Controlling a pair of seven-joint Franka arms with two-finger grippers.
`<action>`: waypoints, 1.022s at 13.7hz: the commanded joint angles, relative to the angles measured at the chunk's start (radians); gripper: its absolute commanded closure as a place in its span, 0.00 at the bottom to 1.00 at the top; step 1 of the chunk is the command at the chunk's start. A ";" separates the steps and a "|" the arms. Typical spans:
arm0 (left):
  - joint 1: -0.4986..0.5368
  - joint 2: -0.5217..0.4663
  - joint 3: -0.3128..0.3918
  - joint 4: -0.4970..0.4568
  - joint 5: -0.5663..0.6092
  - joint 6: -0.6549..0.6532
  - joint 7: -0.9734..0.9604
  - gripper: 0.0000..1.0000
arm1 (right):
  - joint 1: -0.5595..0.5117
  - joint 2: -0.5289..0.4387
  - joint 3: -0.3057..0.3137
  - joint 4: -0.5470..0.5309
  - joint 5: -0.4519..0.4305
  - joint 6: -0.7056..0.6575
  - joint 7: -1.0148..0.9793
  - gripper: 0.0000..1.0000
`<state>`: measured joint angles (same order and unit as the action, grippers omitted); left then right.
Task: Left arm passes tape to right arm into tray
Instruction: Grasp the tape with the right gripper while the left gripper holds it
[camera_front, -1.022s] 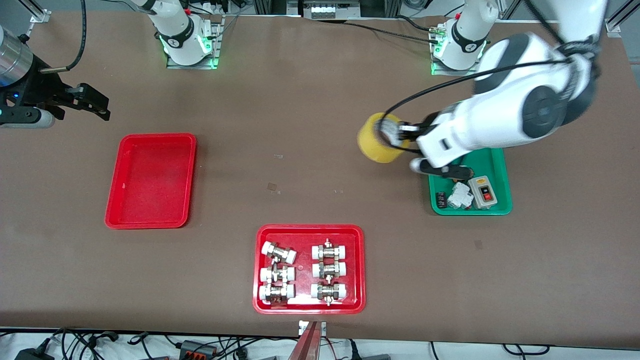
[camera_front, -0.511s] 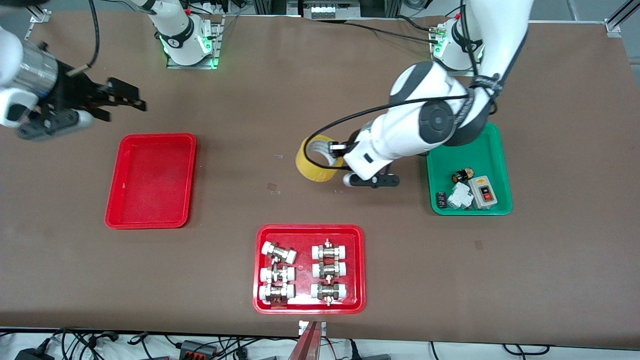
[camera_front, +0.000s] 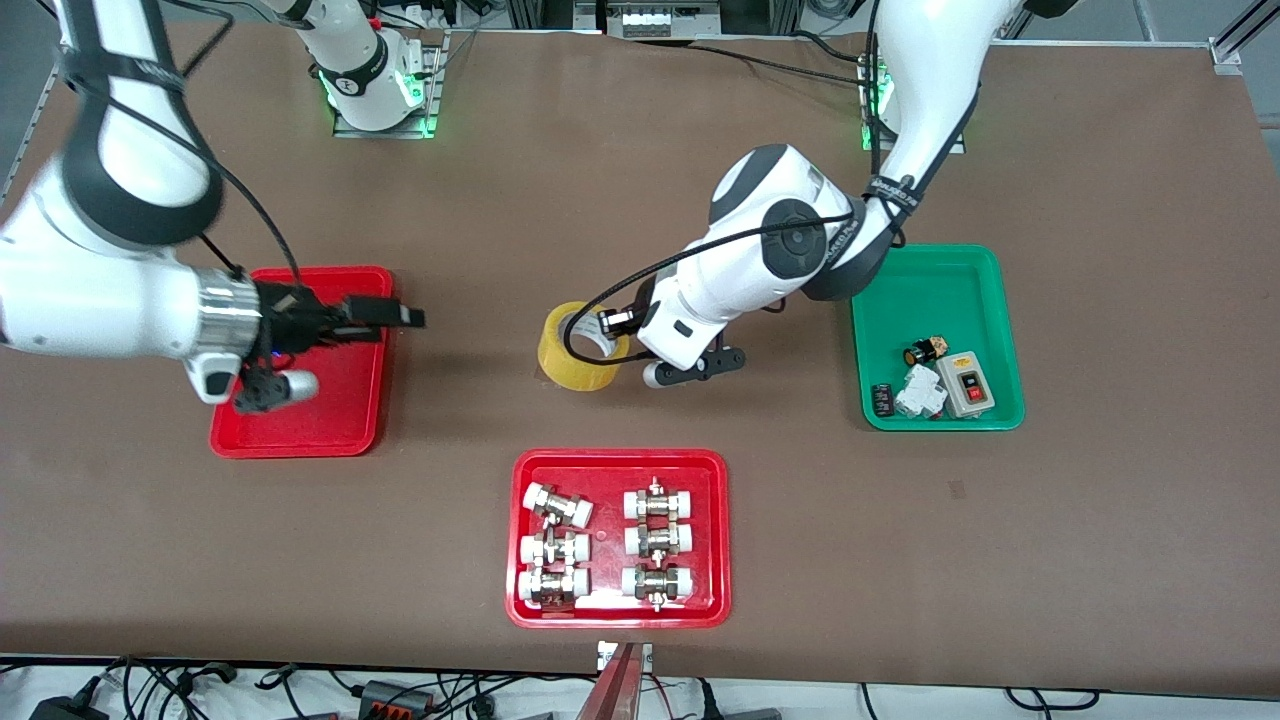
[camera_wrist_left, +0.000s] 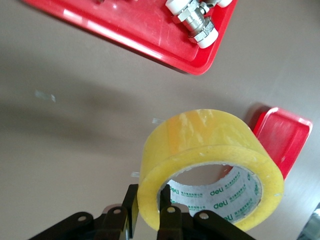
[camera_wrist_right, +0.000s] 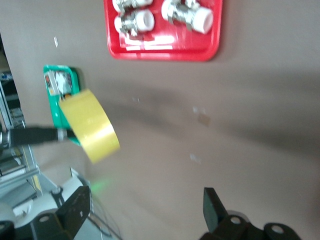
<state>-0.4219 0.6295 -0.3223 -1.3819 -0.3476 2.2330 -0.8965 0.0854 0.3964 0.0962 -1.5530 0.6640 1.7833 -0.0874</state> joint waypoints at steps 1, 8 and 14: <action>-0.038 0.035 0.003 0.043 -0.024 0.056 -0.103 0.99 | 0.066 0.065 0.000 0.040 0.037 0.117 -0.018 0.00; -0.052 0.049 0.002 0.047 -0.019 0.060 -0.102 0.99 | 0.132 0.125 0.000 0.039 0.129 0.160 -0.219 0.00; -0.052 0.061 0.002 0.072 -0.022 0.060 -0.102 0.99 | 0.158 0.160 0.000 0.019 0.232 0.212 -0.296 0.00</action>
<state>-0.4646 0.6690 -0.3225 -1.3549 -0.3477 2.2928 -0.9973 0.2259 0.5529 0.0995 -1.5284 0.8596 1.9713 -0.3605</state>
